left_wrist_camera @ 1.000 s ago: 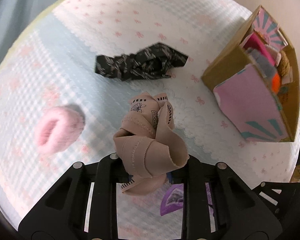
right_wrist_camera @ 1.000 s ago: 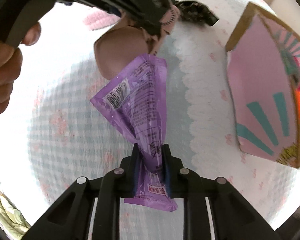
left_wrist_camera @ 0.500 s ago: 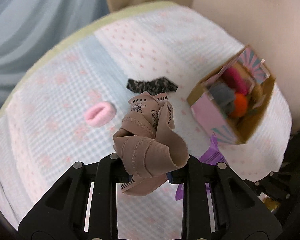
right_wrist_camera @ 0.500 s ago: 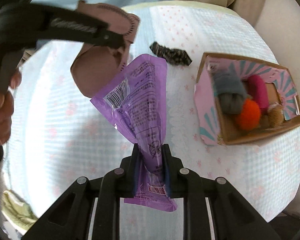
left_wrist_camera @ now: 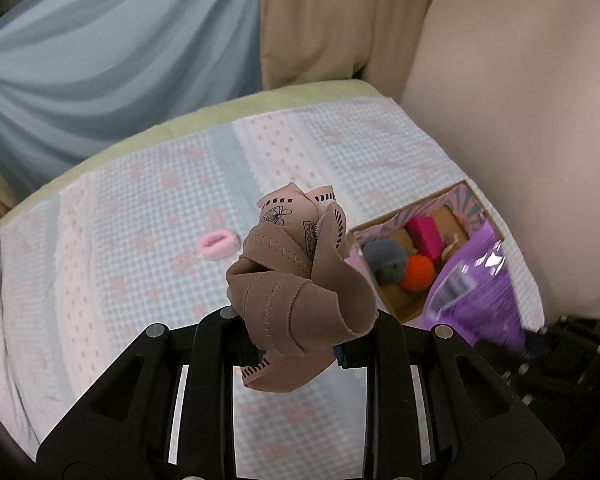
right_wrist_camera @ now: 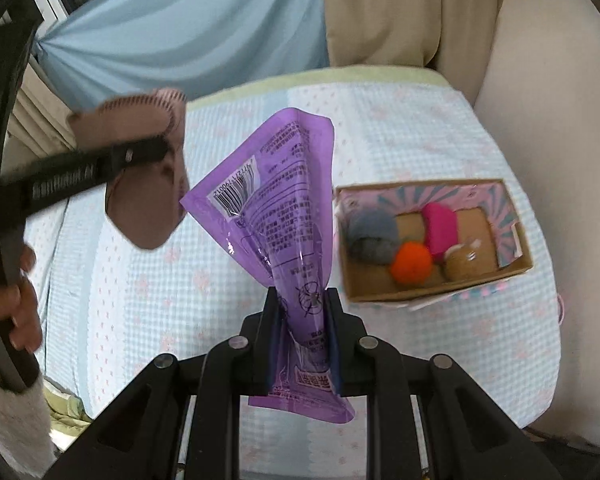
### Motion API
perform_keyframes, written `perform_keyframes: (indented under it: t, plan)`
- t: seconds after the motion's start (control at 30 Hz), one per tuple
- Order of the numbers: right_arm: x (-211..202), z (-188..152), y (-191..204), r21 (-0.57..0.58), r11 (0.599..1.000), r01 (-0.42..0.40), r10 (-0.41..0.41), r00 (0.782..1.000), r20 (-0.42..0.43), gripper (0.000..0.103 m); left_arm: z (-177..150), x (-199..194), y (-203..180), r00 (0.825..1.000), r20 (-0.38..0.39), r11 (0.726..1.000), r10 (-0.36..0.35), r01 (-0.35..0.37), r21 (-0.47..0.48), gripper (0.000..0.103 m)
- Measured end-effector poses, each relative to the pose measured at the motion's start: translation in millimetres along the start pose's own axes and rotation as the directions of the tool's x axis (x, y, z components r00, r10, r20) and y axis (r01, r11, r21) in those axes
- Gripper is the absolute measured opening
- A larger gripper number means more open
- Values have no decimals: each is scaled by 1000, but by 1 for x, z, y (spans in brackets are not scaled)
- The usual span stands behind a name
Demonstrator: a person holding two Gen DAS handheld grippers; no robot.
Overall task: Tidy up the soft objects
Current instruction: 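Carry the beige fabric and purple packet into the box and open both tools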
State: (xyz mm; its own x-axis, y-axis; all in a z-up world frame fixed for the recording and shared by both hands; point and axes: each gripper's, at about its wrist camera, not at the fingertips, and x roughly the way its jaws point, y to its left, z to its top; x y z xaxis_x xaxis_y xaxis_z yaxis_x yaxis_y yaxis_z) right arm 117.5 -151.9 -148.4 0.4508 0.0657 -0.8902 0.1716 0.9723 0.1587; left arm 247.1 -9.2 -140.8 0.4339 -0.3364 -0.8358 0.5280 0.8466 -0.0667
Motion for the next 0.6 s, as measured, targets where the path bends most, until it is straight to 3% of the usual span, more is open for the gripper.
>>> perform_keyframes:
  t: [0.27,0.6]
  plan:
    - [-19,21,-73,-60,997,-49,51,998,34,19,0,-10,-67,999,22,992,32,-29,-123,21]
    - [7,53,-184,-63,997,-44,44,999,-4,19,10,41,-151,999,-25,977,42,-46,-206,21]
